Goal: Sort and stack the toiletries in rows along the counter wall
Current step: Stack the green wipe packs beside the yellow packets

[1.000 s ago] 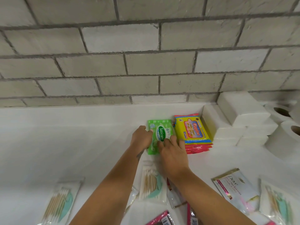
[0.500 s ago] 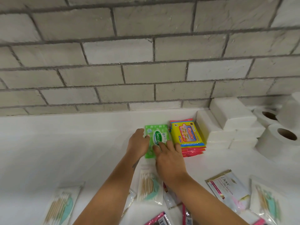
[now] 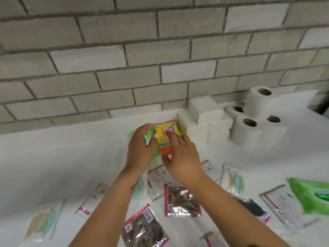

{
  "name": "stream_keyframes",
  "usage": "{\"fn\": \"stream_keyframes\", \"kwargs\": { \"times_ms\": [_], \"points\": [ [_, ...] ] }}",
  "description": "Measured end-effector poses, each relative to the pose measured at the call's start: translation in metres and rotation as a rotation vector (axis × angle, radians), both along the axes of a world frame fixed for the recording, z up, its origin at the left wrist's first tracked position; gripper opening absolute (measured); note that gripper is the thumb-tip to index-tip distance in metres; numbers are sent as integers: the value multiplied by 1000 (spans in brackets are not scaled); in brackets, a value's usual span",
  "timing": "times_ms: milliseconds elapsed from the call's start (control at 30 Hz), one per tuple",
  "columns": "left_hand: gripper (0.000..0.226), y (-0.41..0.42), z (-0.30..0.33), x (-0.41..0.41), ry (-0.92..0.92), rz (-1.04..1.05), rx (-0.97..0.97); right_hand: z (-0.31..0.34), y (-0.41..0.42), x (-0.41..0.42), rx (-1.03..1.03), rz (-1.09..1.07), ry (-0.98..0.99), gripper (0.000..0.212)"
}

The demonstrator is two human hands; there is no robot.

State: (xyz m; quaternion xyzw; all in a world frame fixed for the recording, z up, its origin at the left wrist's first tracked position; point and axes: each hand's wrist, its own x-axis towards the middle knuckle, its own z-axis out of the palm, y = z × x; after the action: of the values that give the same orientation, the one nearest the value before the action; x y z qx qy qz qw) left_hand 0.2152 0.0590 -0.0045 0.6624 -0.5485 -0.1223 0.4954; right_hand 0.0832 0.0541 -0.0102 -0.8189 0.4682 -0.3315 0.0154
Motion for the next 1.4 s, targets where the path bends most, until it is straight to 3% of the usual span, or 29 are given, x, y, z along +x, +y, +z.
{"fn": "stream_keyframes", "kwargs": {
  "times_ms": [167, 267, 533, 933, 1133, 1267, 1400],
  "points": [
    [41, 5, -1, -58, 101, -124, 25, 5, 17, -60, 13, -68, -38, 59],
    [34, 4, -6, -97, 123, -195, 38, 3, 26, -100, 45, -103, -37, 59],
    [38, 6, -15, -201, 74, -394, 117, -9, 37, -208, 136, -253, -45, 56],
    [43, -44, -40, -343, -430, -760, 456, -52, 41, -331, 413, -561, 145, 40],
    [47, -56, -48, -382, -745, -858, 711, -60, 40, -345, 448, -543, -14, 44],
    [46, -54, -42, -396, -777, -827, 714, -58, 39, -349, 467, -527, -213, 50],
    [47, -53, -39, -406, -786, -743, 784, -62, 37, -354, 459, -498, -292, 65]
  ]
}}
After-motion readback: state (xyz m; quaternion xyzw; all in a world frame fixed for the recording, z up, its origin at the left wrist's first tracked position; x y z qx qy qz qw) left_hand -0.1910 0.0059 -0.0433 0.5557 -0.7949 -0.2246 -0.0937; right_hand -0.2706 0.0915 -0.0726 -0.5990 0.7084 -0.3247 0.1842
